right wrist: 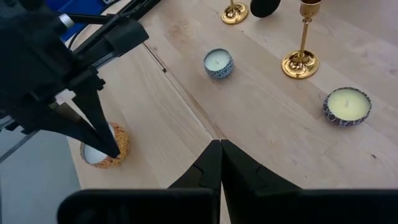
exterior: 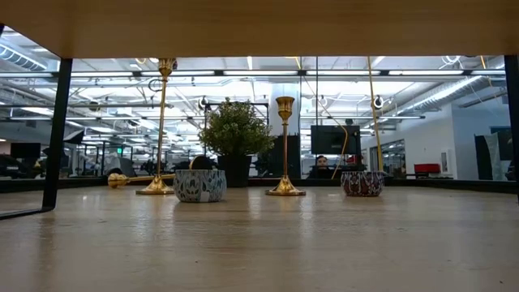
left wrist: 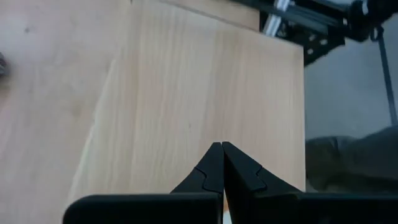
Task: Pick & Place candle stick holders
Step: Put the yellow scented candle on the shelf
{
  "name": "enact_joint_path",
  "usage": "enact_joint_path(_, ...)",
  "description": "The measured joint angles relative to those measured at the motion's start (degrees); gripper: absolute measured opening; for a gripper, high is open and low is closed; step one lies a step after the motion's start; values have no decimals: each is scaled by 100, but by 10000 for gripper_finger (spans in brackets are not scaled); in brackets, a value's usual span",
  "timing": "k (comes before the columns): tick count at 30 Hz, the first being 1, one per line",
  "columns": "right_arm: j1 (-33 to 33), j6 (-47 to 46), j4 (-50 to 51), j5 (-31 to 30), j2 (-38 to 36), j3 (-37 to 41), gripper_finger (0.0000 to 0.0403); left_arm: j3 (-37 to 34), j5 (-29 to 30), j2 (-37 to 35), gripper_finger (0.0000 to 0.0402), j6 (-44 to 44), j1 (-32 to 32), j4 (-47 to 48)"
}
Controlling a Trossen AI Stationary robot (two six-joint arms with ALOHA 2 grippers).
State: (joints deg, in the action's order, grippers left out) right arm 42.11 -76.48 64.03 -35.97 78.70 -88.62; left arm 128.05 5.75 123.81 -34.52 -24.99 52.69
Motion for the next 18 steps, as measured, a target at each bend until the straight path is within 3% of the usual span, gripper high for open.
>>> enact_joint_path(10, 0, 101, 1, 0, 0, 0, 0, -2, -172, 192, 0, -111, -223, -40)
enact_joint_path(18, 0, 109, 0, 0, 0, 0, 0, -11, 23, 333, 0, -114, -294, -58)
